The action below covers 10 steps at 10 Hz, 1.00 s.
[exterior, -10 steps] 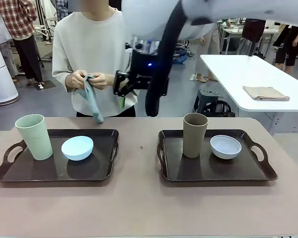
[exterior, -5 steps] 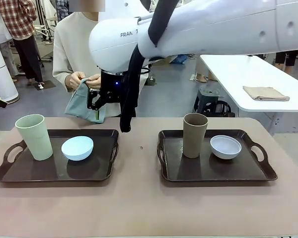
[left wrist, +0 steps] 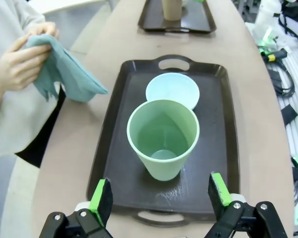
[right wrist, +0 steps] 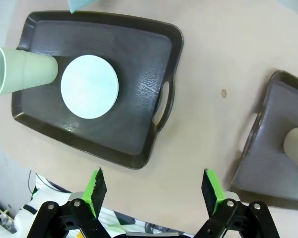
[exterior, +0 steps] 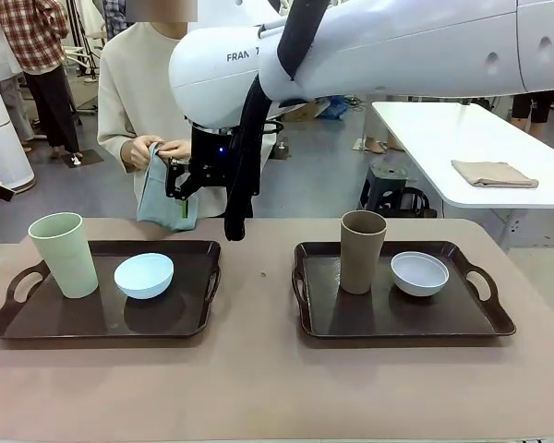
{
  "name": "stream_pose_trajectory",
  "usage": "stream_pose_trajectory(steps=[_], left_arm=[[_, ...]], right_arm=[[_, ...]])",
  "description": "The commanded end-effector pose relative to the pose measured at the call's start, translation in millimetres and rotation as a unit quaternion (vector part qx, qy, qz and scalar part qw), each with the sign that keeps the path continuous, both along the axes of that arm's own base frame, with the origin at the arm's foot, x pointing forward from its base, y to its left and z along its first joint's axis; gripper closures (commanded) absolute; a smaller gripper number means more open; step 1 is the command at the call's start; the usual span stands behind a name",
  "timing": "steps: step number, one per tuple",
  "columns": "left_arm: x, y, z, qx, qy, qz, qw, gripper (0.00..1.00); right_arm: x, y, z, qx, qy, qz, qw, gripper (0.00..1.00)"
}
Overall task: Set up a tray with a mat and arrange the tableware.
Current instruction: Pick up the Picnic Bowl and Reusable plastic cup from the Handle tray in front of the human's position and hold them in the air.
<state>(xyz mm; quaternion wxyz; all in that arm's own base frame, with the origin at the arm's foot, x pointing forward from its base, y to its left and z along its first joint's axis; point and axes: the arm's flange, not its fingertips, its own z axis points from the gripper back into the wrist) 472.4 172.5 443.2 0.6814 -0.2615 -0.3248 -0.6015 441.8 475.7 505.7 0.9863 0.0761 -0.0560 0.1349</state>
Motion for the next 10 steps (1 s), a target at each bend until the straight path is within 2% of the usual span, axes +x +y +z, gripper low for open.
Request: stream_pose_trajectory(steps=[1,2,3,5,7,10], left_arm=[[-0.1,0.0,0.4,0.0,0.0,0.0,1.0,0.0],[9.9,-1.4,-4.8,0.014,-0.03,-0.015,0.999,0.0],[12.7,11.8,-17.8,0.016,-0.049,-0.006,0.999,0.0],[18.1,28.2,-41.1,-0.01,-0.049,-0.003,0.999,0.0],[28.0,40.8,-63.8,-0.027,-0.031,0.0,0.999,0.0],[34.3,39.5,-89.1,-0.047,0.0,-0.019,0.999,0.0]], right_arm=[[2.9,10.9,-11.2,-0.005,-0.019,0.009,1.0,0.0],[13.1,27.8,-22.9,-0.013,-0.03,0.003,0.999,0.0],[18.8,42.0,-36.2,-0.013,-0.039,0.004,0.999,0.0],[24.3,60.2,-55.9,-0.003,-0.051,0.013,0.999,0.0],[33.1,74.5,-79.1,-0.001,-0.055,0.009,0.998,0.0],[43.3,83.4,-109.3,0.002,-0.038,0.004,0.999,0.0]])
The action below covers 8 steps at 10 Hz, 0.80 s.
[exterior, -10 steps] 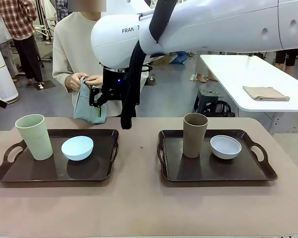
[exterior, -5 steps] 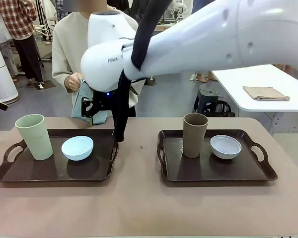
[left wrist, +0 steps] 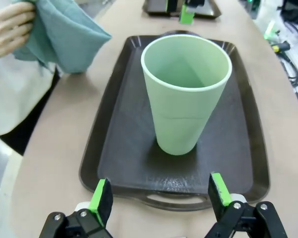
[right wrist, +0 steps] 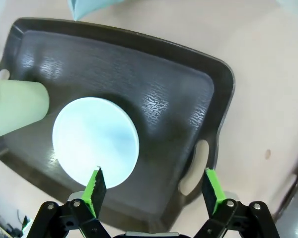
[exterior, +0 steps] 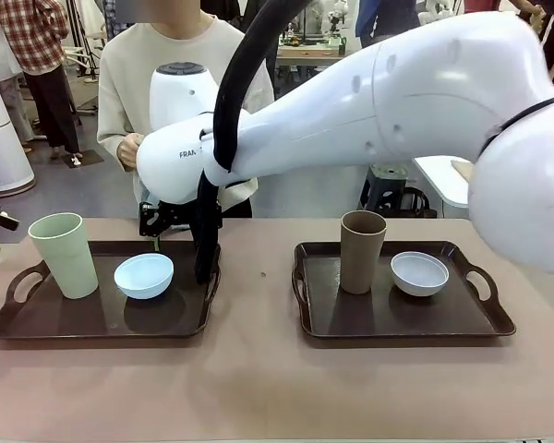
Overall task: Set up a tray with a mat and arrange the tableware.
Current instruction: Pick up the Picnic Bowl and Reusable plastic cup from the Handle tray in front of the human's position and hold them in the air.
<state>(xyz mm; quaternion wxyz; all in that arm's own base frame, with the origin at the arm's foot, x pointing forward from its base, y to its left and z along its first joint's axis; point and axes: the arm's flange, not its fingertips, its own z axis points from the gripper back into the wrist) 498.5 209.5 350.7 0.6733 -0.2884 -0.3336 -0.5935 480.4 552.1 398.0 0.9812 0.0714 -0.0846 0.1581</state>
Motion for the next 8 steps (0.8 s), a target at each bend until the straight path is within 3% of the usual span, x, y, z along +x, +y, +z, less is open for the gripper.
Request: stream_pose_trajectory(steps=[1,8], left_arm=[[10.1,-1.5,-3.7,-0.021,-0.004,-0.019,1.0,0.0],[17.5,-22.7,-18.6,-0.054,0.002,-0.017,0.998,0.0]], right_arm=[[7.8,7.7,-11.5,0.002,-0.002,-0.021,1.0,0.0],[6.6,13.3,-34.4,0.018,0.025,-0.017,0.999,0.0]])
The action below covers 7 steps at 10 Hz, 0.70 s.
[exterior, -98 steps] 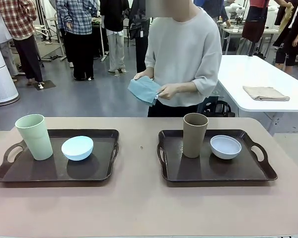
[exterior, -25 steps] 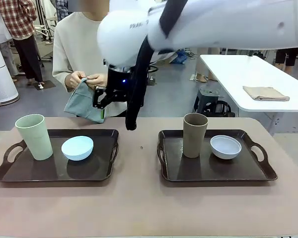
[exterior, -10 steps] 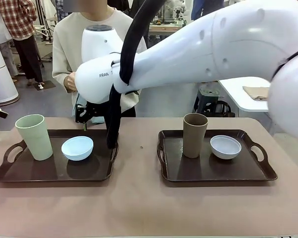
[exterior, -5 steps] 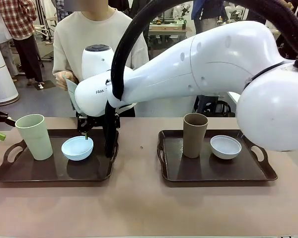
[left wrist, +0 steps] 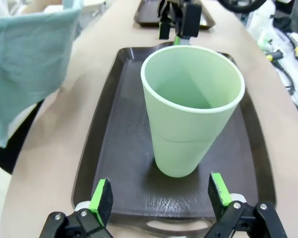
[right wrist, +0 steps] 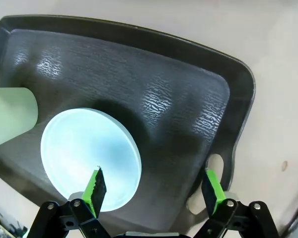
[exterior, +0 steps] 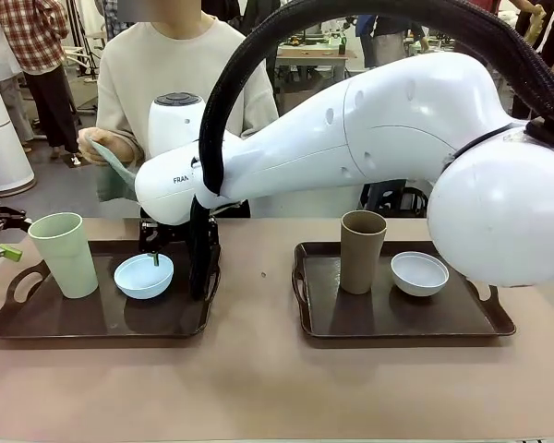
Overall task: Set up a tray with a mat and arrange the tableware.
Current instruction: Pick up the Picnic Bowl and Reusable plastic cup from the Handle tray in front of the human's position and hold them in the air.
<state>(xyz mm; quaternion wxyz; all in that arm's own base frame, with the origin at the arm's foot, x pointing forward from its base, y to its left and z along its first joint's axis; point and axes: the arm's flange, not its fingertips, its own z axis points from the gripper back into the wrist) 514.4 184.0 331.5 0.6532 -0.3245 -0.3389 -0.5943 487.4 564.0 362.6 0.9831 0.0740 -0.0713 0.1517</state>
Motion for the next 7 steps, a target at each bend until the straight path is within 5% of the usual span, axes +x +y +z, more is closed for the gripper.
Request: stream_pose_trajectory(steps=[1,2,7], left_arm=[[-2.9,8.6,5.5,-0.014,0.019,0.028,0.999,0.0],[0.0,0.0,0.0,0.0,0.0,0.0,1.0,0.0],[-1.8,-2.4,-6.3,-0.012,0.006,0.014,1.0,0.0]], right_arm=[[-8.7,-5.2,9.6,0.009,0.038,-0.033,0.999,0.0],[0.0,0.0,0.0,0.0,0.0,0.0,1.0,0.0],[-4.0,-2.0,-10.0,0.005,-0.005,-0.041,0.999,0.0]])
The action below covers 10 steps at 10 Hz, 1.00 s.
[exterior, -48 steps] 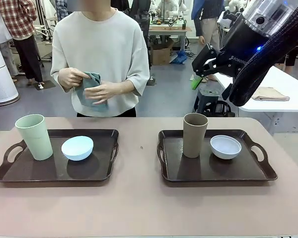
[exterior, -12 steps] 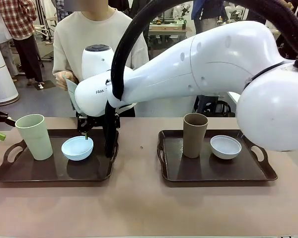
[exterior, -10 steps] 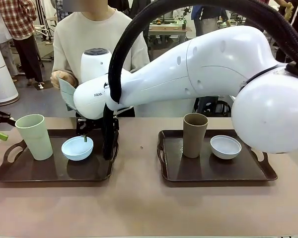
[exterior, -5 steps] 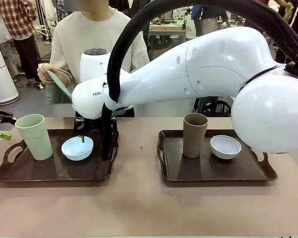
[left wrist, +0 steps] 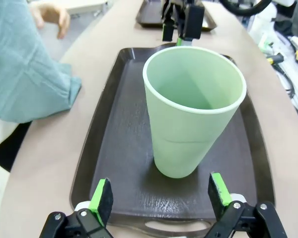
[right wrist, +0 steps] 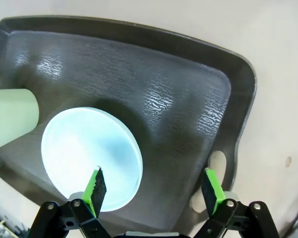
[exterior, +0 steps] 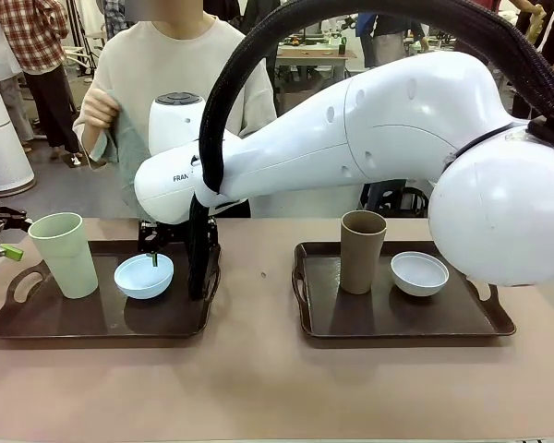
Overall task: Set up a tray with a mat and arrange the tableware.
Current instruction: Pick up the Picnic Bowl and Reusable plastic cup from the Handle tray in front of the human's position and hold them in the air.
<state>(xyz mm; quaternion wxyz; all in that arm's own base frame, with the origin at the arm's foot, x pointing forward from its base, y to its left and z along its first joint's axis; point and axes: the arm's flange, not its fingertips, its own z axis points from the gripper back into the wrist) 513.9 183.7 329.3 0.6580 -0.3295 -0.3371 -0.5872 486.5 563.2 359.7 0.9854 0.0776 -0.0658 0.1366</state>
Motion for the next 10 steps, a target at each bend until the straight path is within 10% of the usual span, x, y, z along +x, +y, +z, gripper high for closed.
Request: stream_pose_trajectory(steps=[1,10], left_arm=[[-3.2,-3.0,-6.2,-0.021,-0.003,0.017,1.0,0.0],[-1.5,-30.1,-30.9,-0.074,-0.03,0.033,0.996,0.0]], right_arm=[[-4.1,-2.0,-9.8,0.006,-0.018,-0.036,0.999,0.0],[-0.9,11.8,-31.6,0.01,-0.014,-0.038,0.999,0.0]])
